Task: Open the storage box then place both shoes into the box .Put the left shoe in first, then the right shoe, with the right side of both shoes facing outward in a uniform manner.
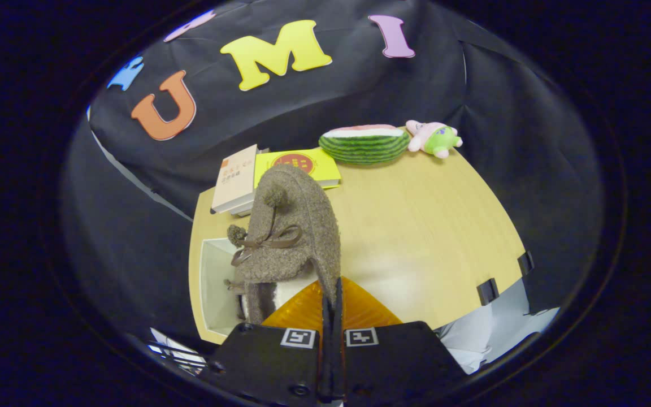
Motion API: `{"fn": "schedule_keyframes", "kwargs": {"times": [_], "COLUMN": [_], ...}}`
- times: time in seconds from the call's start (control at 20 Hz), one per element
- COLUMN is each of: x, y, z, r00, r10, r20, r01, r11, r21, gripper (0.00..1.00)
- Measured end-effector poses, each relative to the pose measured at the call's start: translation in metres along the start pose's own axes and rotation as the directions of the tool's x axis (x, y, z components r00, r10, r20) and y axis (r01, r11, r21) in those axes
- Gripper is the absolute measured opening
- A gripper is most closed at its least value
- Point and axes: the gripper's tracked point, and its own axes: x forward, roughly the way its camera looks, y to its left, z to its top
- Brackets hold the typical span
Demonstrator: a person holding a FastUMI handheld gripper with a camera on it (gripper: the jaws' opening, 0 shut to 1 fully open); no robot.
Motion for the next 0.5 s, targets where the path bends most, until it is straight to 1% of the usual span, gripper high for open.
{"fn": "schedule_keyframes", "kwargs": {"times": [0.1, 0.2, 0.35, 0.5], "x": [-0.001, 0.002, 0.013, 0.031], "y": [0.02, 0.043, 0.075, 0.1], "z": [-0.004, -0.012, -0.027, -0.043], "r00": [1.0, 0.998, 0.991, 0.985], "r10": [0.021, 0.061, 0.128, 0.166], "r20": [0.009, -0.001, -0.028, -0.041], "r01": [-0.021, -0.061, -0.129, -0.167], "r11": [1.0, 0.998, 0.992, 0.986], "r21": [-0.007, -0.016, -0.017, -0.014], "gripper": [0.06, 0.06, 0.06, 0.06]}}
